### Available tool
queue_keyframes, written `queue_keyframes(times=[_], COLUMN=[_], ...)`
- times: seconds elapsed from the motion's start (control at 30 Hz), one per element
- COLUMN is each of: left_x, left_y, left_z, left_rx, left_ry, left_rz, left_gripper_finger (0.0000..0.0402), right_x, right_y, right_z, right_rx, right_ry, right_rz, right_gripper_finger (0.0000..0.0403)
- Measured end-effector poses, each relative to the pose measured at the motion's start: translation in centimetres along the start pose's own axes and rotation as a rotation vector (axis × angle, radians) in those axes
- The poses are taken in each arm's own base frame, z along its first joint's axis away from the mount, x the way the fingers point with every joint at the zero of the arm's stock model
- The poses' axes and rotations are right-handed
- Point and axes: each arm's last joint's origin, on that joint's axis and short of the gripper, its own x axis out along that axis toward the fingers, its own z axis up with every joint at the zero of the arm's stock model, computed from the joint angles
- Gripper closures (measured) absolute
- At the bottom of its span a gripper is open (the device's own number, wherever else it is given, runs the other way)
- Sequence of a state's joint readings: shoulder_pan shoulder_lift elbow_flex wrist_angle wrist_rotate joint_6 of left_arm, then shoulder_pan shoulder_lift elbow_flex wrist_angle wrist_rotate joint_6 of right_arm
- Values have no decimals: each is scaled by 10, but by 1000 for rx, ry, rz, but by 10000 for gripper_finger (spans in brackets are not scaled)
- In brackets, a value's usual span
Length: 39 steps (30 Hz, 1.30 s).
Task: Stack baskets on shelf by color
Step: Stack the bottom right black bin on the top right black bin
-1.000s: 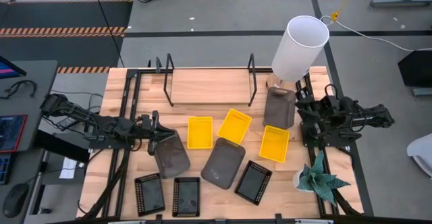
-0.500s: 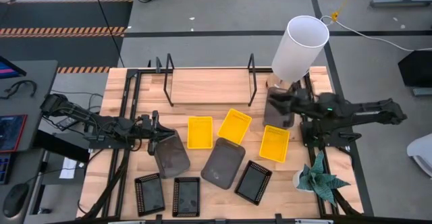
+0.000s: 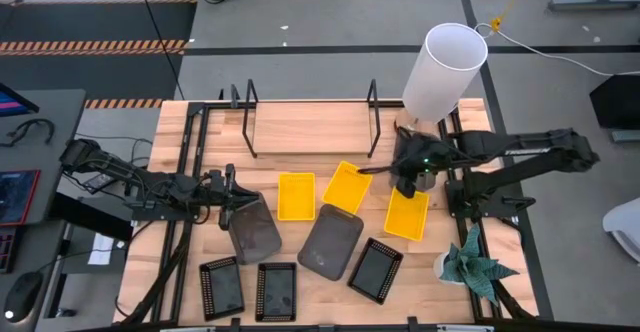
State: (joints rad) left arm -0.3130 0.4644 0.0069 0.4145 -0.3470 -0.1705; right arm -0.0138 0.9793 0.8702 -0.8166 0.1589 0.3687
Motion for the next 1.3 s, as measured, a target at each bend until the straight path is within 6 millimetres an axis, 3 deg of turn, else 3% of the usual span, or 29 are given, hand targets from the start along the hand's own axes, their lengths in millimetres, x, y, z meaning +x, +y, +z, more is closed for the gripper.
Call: queue_keyframes(times=[0.2, 0.53, 0.83, 1.13, 1.3], left_x=[0, 0, 0, 0, 0], left_y=[0, 0, 0, 0, 0], left_z=[0, 0, 0, 0, 0], left_rx=[0, 0, 0, 0, 0], left_ry=[0, 0, 0, -1, 0], left_rz=[0, 0, 1, 0, 0], left_gripper_finger=[362, 371, 363, 366, 371], right_x=[0, 15, 31, 49, 63], right_y=[17, 90, 134, 197, 223], right_z=[-1, -17, -24, -6, 6], right_rx=[-9, -265, -263, -288, -299], right_ry=[75, 25, 55, 39, 37], right_rz=[131, 295, 325, 299, 300], right_gripper_finger=[307, 307, 307, 307, 307])
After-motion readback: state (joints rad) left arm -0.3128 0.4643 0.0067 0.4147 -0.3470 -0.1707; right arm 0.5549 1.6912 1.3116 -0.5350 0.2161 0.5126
